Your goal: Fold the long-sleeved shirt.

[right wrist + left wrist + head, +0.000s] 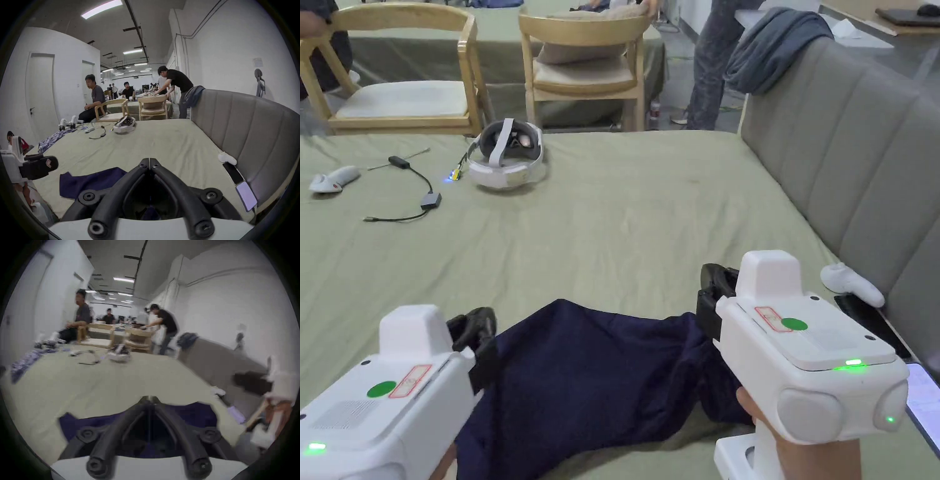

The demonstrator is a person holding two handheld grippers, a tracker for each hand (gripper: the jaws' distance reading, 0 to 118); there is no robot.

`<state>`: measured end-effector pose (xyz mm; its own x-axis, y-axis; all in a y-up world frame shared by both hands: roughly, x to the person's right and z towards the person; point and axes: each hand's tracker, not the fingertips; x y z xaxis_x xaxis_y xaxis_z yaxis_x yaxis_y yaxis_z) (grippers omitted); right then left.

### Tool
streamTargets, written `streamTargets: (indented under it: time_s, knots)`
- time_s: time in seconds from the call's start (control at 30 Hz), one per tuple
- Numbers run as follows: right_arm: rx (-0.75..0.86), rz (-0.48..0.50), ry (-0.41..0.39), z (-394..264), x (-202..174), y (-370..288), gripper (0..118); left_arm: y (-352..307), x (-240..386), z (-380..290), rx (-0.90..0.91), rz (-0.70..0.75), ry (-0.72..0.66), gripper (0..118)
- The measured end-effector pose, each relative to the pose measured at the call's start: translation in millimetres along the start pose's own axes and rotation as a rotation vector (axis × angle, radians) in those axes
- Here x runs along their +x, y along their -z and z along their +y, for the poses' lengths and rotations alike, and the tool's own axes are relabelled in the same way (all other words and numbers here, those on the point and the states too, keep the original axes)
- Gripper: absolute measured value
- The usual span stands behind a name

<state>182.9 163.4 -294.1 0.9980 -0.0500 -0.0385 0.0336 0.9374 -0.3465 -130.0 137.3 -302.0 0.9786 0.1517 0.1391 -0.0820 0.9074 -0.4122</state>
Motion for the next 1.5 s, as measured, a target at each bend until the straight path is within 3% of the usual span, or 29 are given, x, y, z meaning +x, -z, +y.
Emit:
streamTargets:
  time_s: [0.1,0.13,0.17,0.2,0.23,0.27,0.33,0.43,0.5,0.53,0.6,0.67,0.7,0.73,0.77,0.8,0.83,0.87,0.9,1.07,1.1,1.17,1.2,1.37,1.5]
  knots:
    - [-0.009,0.018,-0.007,0.8,-6.7,1.5,0,-9.6,-11.1,-6.1,-0.09,0.014,-0.017,4]
    - [-0.01,0.022,-0.009,1.1,-8.2,1.9,0,-10.3,-15.9,-6.9,-0.082,-0.003,-0.032,9]
    - [-0.013,0.027,-0.011,0.8,-8.8,2.7,0,-10.5,-22.3,-9.6,-0.086,-0.014,-0.047,27]
    - [-0.015,0.029,-0.011,0.8,-9.5,3.0,0,-9.9,-27.6,-13.6,-0.119,-0.032,-0.058,63]
    - [-0.015,0.029,-0.012,0.5,-10.2,3.7,0,-4.3,-34.0,-22.0,-0.176,-0.003,-0.049,106]
    - [-0.018,0.029,-0.012,0.3,-10.6,4.6,0,1.0,-37.0,-28.3,-0.223,0.047,-0.049,108]
    - [-0.028,0.029,-0.014,0.2,-12.1,4.9,0,4.2,-37.5,-42.5,-0.277,0.046,-0.048,97]
    - [-0.053,0.026,-0.017,-2.5,-9.8,9.7,0,24.2,-39.7,-72.4,-0.398,0.072,-0.076,97]
    - [-0.097,0.021,0.005,-4.7,-4.8,15.1,0,38.8,-40.3,-89.8,-0.462,0.076,-0.054,91]
    - [-0.155,0.008,0.028,-5.3,0.2,20.3,0,44.3,-38.9,-97.9,-0.492,0.059,-0.048,81]
    - [-0.234,-0.064,0.058,-8.3,14.7,34.6,0,51.7,-37.8,-107.3,-0.554,0.006,-0.089,77]
    - [-0.292,-0.125,0.078,-10.3,34.0,54.6,0,59.0,-37.7,-110.9,-0.547,-0.033,-0.098,29]
    - [-0.314,-0.108,0.08,-11.0,44.7,64.1,0,59.3,-36.4,-111.4,-0.535,-0.047,-0.097,11]
    - [-0.338,-0.096,0.086,-11.2,54.4,76.7,1,59.1,-34.3,-111.3,-0.536,-0.03,-0.091,11]
    - [-0.367,-0.071,0.088,-11.2,61.8,89.4,8,62.0,-35.8,-112.3,-0.548,-0.032,-0.092,10]
    - [-0.406,-0.043,0.086,-11.1,68.9,104.9,27,63.3,-36.4,-111.9,-0.555,-0.038,-0.09,10]
    - [-0.452,-0.036,0.081,-9.0,73.6,113.5,63,64.0,-37.6,-111.2,-0.561,-0.046,-0.098,10]
    - [-0.515,-0.03,0.077,-9.6,77.4,128.2,83,64.1,-39.0,-110.4,-0.559,-0.046,-0.102,10]
    - [-0.592,0.0,0.057,-10.0,81.0,145.7,90,61.3,-35.9,-108.0,-0.544,-0.029,-0.092,10]
    - [-0.76,0.045,0.02,-24.1,82.1,204.8,80,56.8,-36.2,-101.4,-0.536,-0.026,-0.106,10]
    - [-0.833,0.048,0.007,-35.0,86.4,223.0,72,56.4,-35.9,-100.6,-0.536,-0.022,-0.107,10]
    - [-0.947,0.036,0.008,-45.2,87.5,233.6,20,55.6,-39.5,-97.2,-0.545,-0.027,-0.134,10]
    - [-0.951,0.036,0.006,-47.5,87.5,232.7,15,54.2,-41.5,-94.6,-0.535,-0.033,-0.146,10]
    - [-0.805,0.078,0.019,-28.7,83.9,196.9,9,47.0,-46.9,-65.1,-0.445,-0.034,-0.133,9]
    - [-0.604,0.156,0.075,24.1,90.4,159.3,9,51.3,-62.0,1.3,-0.298,-0.105,-0.171,8]
